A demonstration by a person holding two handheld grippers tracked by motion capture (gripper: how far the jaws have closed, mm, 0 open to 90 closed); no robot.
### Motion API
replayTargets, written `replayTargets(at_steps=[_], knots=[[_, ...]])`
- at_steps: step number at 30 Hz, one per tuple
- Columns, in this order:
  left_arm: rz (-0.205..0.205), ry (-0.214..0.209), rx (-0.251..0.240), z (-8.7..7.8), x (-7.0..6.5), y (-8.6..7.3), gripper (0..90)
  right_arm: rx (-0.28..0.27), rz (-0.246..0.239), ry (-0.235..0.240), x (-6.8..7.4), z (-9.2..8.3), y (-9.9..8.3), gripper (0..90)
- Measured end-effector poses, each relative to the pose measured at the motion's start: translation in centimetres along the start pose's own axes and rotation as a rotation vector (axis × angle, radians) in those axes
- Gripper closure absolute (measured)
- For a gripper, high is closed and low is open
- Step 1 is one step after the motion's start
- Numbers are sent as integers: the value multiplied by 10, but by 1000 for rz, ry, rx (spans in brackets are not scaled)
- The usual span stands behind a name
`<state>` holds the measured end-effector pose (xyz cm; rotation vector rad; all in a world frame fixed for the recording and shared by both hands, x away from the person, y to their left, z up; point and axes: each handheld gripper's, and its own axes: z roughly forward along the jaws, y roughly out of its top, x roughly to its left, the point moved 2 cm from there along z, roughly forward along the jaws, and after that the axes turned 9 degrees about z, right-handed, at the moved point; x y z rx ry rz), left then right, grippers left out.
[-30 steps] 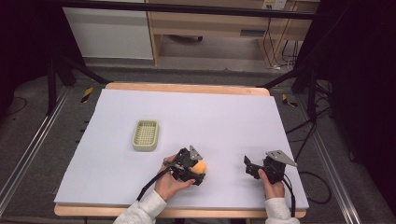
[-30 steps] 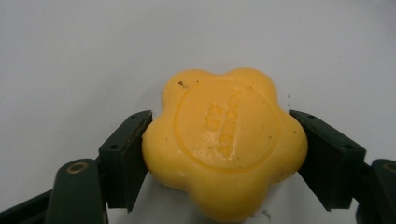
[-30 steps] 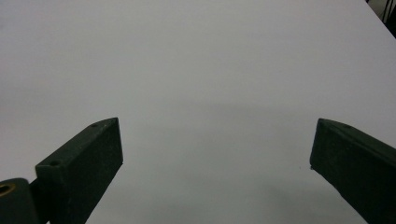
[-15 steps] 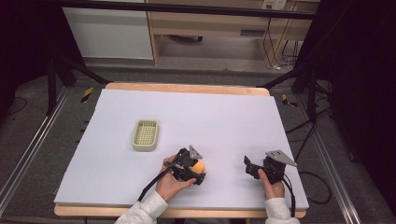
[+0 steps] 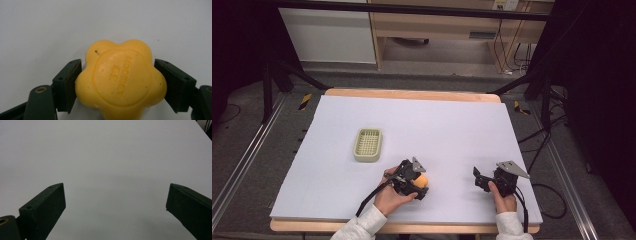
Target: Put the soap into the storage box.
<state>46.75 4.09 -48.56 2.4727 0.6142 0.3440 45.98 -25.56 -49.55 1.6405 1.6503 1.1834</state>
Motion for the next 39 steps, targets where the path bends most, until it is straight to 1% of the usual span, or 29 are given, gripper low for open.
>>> replayTargets(at_steps=[3,5,12,15,18,21,28,30,32,34,35,36,38,39], knots=[[-20,13,-14,1,-1,0,238,0,-1,-1,0,0,0,30],[-24,17,-13,2,-1,1,237,0,-1,-2,0,0,0,30],[-35,23,10,3,-2,3,243,1,-1,-3,1,0,0,30],[-30,24,4,2,-1,3,244,1,-1,-3,0,0,0,30],[-39,29,-17,2,-1,3,244,1,0,-1,0,0,0,30],[-40,35,-31,-3,1,3,245,1,-1,-1,0,0,0,30],[-48,50,-78,-22,7,7,245,0,2,-2,0,0,0,30],[-51,52,-75,-25,9,7,245,0,1,-3,0,0,0,30],[-41,45,-50,-23,9,5,245,1,1,-3,0,0,0,30],[-35,26,-18,-15,6,0,245,0,2,-3,0,0,0,30],[-28,22,5,-8,4,-4,244,-1,1,-3,0,0,0,29],[-24,27,20,-6,3,-5,243,-1,2,-3,0,0,0,30],[-19,31,3,-6,2,-5,243,-1,3,-2,0,0,0,30],[-15,32,10,-6,2,-5,242,-2,2,-3,0,0,0,30]])
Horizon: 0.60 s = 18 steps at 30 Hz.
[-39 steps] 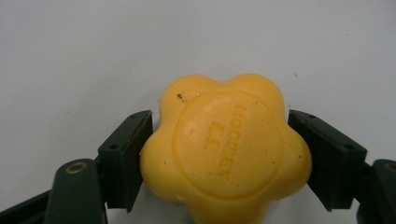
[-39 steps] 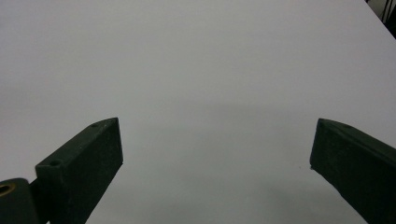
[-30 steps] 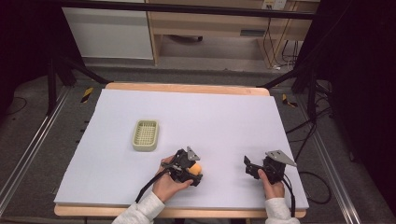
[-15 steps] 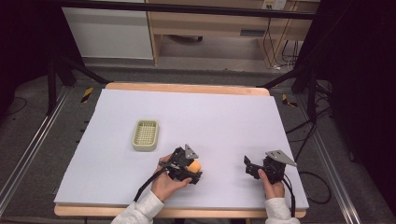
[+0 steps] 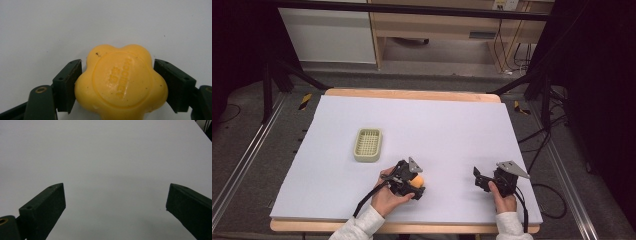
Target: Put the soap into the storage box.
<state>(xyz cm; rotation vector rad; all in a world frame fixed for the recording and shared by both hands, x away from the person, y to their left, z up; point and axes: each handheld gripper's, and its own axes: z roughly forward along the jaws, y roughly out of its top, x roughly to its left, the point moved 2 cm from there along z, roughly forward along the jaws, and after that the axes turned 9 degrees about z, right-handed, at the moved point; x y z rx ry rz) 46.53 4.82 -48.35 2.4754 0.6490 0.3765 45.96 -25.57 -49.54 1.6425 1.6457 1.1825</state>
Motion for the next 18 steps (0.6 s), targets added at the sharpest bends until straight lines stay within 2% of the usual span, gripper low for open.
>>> replayTargets(at_steps=[4,9,18], knots=[[26,18,10,-2,-2,1,244,0,1,1,0,0,0,30],[6,29,-30,-11,2,4,244,0,0,1,0,0,0,30],[-34,66,-92,-44,24,8,245,1,-1,1,0,0,0,30]])
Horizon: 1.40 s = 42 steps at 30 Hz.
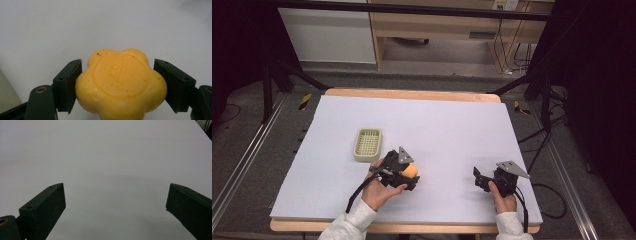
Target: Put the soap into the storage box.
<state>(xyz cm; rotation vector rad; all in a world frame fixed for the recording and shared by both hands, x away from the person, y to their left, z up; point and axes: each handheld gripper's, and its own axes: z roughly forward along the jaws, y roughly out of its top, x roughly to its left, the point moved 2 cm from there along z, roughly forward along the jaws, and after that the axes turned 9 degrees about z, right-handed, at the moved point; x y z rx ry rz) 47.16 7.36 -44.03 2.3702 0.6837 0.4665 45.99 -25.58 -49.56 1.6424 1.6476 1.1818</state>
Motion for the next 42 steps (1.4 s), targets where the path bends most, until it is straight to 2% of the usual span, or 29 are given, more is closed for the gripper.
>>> replayTargets(at_steps=[6,16,31,38,42], knots=[[-35,35,-31,-20,22,1,245,1,0,-1,0,0,0,30],[-84,120,-52,-38,59,5,245,3,-1,0,0,0,0,30],[-184,258,-38,-28,112,-8,245,3,-2,3,0,0,0,30],[-247,310,-51,-19,134,-23,245,4,0,3,0,0,0,30],[-277,326,-57,-14,142,-33,245,4,0,3,0,0,0,30]])
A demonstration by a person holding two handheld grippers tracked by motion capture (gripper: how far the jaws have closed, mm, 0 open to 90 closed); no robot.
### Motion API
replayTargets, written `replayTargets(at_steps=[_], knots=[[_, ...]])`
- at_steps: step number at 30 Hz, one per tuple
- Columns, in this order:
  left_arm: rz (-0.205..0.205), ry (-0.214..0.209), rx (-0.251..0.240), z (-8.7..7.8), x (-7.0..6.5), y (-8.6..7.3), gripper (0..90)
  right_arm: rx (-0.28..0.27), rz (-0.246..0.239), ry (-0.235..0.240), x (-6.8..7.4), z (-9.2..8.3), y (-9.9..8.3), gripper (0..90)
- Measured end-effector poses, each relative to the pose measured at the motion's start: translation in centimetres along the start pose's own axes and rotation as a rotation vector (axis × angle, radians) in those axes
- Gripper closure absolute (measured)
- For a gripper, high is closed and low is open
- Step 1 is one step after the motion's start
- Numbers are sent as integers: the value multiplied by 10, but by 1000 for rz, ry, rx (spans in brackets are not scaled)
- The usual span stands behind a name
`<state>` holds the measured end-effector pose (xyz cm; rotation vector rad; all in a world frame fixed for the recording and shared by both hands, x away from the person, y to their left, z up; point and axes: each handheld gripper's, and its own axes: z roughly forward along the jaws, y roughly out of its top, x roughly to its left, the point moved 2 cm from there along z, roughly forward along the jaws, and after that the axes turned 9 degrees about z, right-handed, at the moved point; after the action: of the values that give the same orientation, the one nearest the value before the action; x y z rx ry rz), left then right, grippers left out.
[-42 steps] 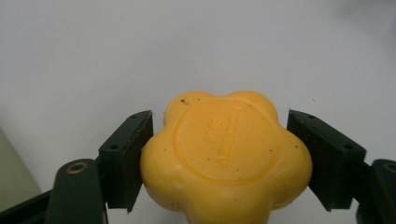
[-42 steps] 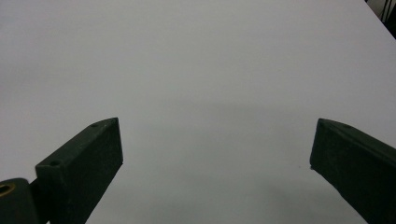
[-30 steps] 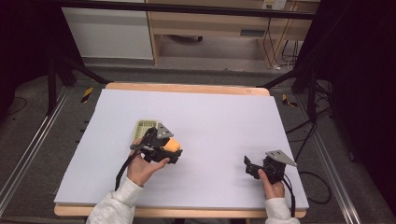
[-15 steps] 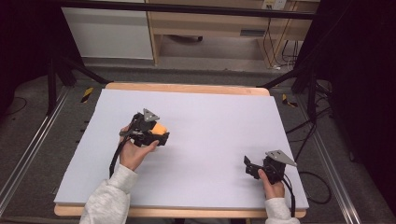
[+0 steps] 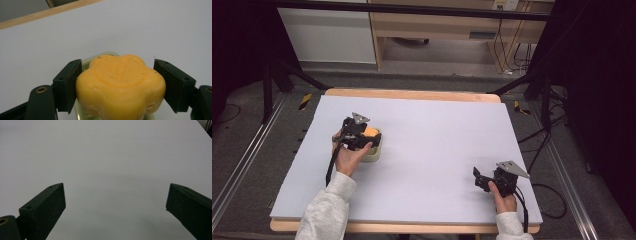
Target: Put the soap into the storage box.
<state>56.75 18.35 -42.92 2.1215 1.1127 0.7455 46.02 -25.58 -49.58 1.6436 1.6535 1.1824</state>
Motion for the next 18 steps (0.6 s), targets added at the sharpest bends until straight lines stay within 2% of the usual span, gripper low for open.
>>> replayTargets(at_steps=[7,10,18], knots=[[-24,5,-2,7,3,-10,245,-1,-1,-1,0,0,0,30],[-14,10,6,9,3,-12,245,0,1,0,0,0,0,30],[-35,8,11,17,2,-24,245,-1,-2,-2,0,0,0,30]])
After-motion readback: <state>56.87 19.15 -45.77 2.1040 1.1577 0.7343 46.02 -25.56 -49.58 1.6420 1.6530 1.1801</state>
